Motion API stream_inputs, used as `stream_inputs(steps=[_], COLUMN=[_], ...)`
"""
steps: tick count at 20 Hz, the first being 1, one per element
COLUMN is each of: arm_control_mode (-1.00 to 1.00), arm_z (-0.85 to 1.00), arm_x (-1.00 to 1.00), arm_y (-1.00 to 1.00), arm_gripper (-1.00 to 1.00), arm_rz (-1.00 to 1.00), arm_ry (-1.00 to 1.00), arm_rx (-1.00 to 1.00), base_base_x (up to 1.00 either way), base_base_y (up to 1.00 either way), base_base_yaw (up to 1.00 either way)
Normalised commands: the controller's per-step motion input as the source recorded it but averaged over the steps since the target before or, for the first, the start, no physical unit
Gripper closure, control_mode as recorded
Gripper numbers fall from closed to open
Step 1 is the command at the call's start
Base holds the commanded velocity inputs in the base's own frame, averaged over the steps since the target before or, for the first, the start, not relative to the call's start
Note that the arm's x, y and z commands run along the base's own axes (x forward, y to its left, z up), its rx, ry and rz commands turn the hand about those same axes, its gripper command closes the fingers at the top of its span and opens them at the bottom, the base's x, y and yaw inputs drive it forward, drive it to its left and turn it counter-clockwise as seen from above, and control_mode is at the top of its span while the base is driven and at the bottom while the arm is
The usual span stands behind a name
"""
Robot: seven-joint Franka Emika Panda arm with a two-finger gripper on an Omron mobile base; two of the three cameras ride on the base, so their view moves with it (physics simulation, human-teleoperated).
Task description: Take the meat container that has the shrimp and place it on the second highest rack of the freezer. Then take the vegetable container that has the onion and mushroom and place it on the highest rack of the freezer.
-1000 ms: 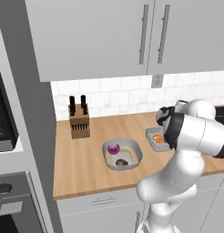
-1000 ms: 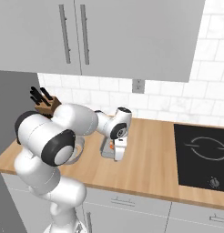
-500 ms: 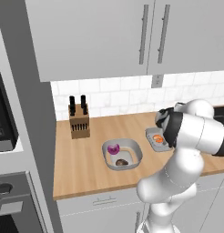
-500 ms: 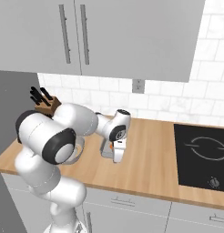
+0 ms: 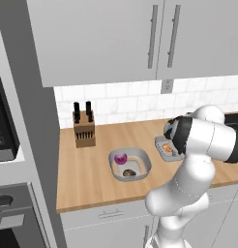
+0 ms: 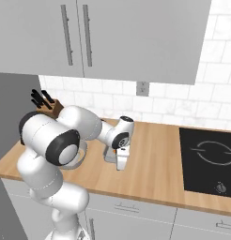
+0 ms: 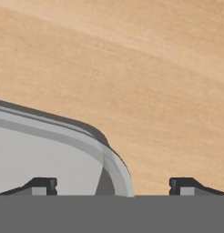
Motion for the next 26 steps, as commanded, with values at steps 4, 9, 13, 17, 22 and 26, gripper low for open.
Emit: stream_inputs(steps=[4,9,13,17,22,26], arm_control_mode=[-1.00,-1.00,-1.00,-1.00,-1.00,-1.00], arm_z=[-0.03,-0.09,0.00,0.00,0.11,0.54], arm_x=[0.09,0.04,0.05,0.01,0.01,-0.48], arm_y=[0.00,0.02,0.04,0.01,0.05,0.36], arm_gripper=[-1.00,1.00,1.00,1.00,1.00,1.00], arm_rz=[-0.01,-0.03,-0.02,0.00,0.00,-0.05], arm_ry=[-0.01,0.00,0.00,0.00,-0.01,-0.23], arm_rx=[0.00,0.00,0.00,0.00,0.00,0.00], base_base_x=[0.00,0.00,0.00,0.00,0.00,0.00], base_base_y=[0.00,0.00,0.00,0.00,0.00,0.00], base_base_yaw=[0.00,0.00,0.00,0.00,0.00,0.00])
